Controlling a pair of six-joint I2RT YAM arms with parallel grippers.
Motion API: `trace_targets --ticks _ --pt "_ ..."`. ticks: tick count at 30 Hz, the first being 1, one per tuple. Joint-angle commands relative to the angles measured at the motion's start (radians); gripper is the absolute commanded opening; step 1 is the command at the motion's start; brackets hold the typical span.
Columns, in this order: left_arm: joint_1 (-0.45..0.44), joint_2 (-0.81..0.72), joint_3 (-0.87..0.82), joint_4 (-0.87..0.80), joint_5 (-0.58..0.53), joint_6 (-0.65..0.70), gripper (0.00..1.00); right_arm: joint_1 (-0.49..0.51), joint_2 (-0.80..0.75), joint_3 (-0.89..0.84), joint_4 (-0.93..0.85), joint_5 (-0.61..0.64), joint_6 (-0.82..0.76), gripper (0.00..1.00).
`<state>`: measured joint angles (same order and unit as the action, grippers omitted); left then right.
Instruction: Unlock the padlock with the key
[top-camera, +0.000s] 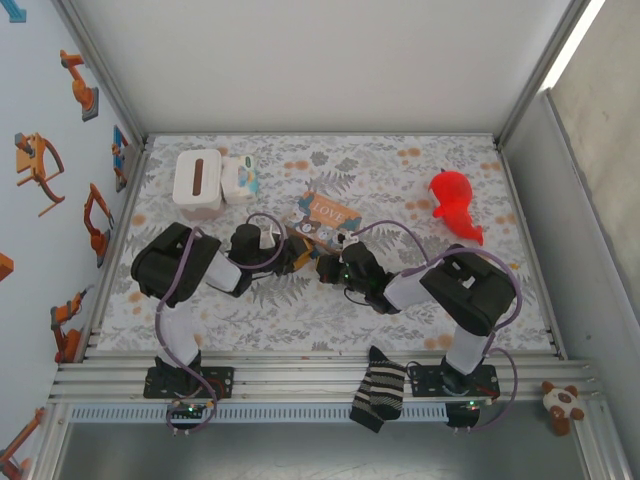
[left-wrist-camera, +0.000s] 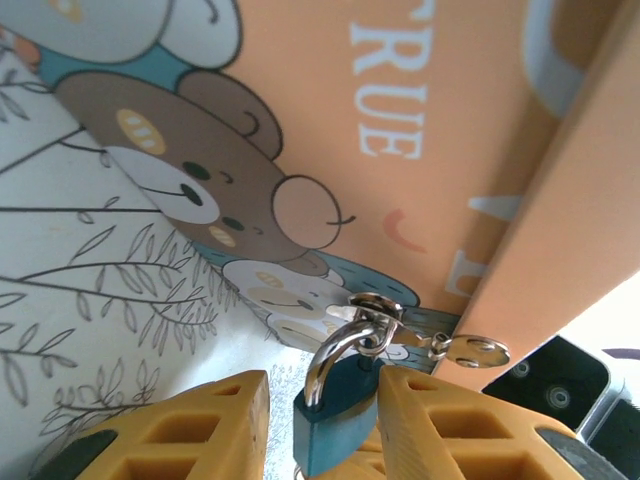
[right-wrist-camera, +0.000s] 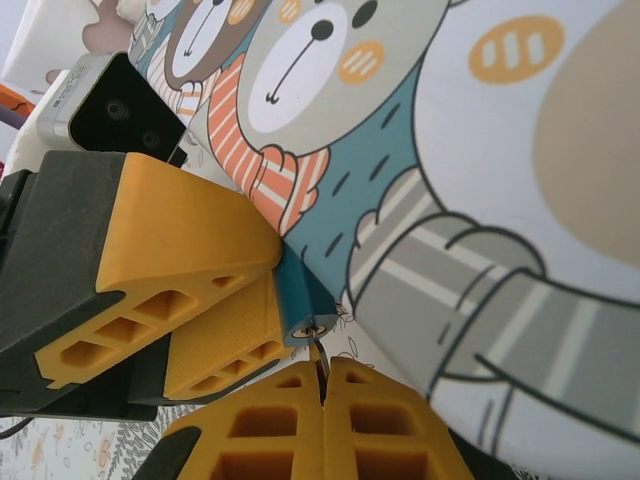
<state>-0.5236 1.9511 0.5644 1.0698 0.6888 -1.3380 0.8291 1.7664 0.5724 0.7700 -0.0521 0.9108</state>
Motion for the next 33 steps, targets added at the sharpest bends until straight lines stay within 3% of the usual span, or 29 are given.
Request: trace_targets --ticks 1,18,25,30,33 --pt "-0.013 0.025 0.020 0.032 -0.005 -0.023 0.33 0.018 -0.027 0.042 0.020 0.010 0.056 0.00" --pt "-0.018 -0.012 0.025 -0.026 -0.022 0.001 0.21 0.025 -0.037 0.031 0.018 0.052 0.116 0.00" --pt "-0.018 -0.064 0.028 -0.091 -0.033 0.027 0.12 0.025 -0.102 -0.019 0.011 0.104 0.111 0.26" --pt "-0.018 -0.092 0.041 -0.135 -0.037 0.034 0.09 0.024 -0.187 -0.077 -0.025 0.155 0.072 0.34" --pt "-0.018 -0.106 0.049 -0.151 -0.039 0.029 0.09 0.024 -0.283 -0.093 -0.119 0.184 -0.036 0.36"
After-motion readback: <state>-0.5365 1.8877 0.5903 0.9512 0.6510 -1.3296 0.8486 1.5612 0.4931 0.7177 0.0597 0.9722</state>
